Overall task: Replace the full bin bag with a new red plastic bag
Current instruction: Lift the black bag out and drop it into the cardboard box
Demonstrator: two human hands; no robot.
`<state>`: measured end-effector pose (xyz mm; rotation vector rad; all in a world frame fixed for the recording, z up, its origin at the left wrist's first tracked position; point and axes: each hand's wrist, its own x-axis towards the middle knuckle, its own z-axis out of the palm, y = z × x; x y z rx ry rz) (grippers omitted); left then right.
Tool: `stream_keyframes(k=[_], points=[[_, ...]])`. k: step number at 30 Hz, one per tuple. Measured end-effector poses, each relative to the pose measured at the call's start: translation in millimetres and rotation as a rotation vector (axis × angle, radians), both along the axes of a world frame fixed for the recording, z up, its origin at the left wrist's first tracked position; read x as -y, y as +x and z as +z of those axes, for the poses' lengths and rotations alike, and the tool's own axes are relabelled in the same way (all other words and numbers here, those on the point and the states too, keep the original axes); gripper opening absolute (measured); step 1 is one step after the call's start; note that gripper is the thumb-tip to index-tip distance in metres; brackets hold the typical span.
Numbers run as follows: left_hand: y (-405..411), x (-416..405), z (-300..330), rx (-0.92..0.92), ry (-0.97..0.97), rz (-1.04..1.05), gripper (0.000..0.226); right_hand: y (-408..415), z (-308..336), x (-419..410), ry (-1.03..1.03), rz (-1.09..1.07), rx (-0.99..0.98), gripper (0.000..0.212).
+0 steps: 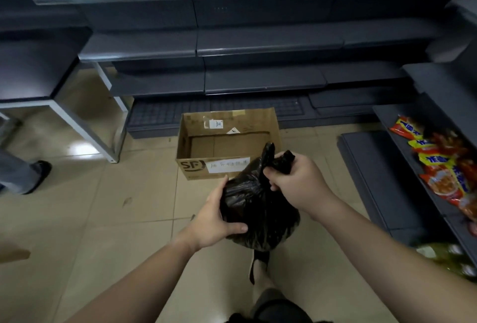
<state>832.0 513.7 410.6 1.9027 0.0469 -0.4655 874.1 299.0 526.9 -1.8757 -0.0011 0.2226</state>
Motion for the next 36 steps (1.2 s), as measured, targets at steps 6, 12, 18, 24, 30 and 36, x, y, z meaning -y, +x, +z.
stream_keyframes(k=[6,12,18,24,30,36], points=[[129,-30,-6,-0.042,0.021,0.049,0.134,136,-15,-33,0.027,0.068,-0.042,0.014],[241,-53,-7,-0.061,0.071,0.098,0.136,254,-17,-63,0.022,0.103,-0.107,0.029],[364,-86,-25,-0.042,0.139,0.043,0.133,365,-34,-91,0.025,0.031,-0.147,0.025],[486,-119,-68,-0.068,0.14,-0.046,0.12,475,-70,-124,0.019,-0.066,-0.209,0.021],[577,-139,-133,-0.15,0.138,-0.076,0.116,556,-131,-142,0.0,-0.118,-0.321,0.022],[638,-145,-259,-0.206,0.166,-0.041,0.109,616,-268,-152,-0.058,-0.106,-0.387,0.014]])
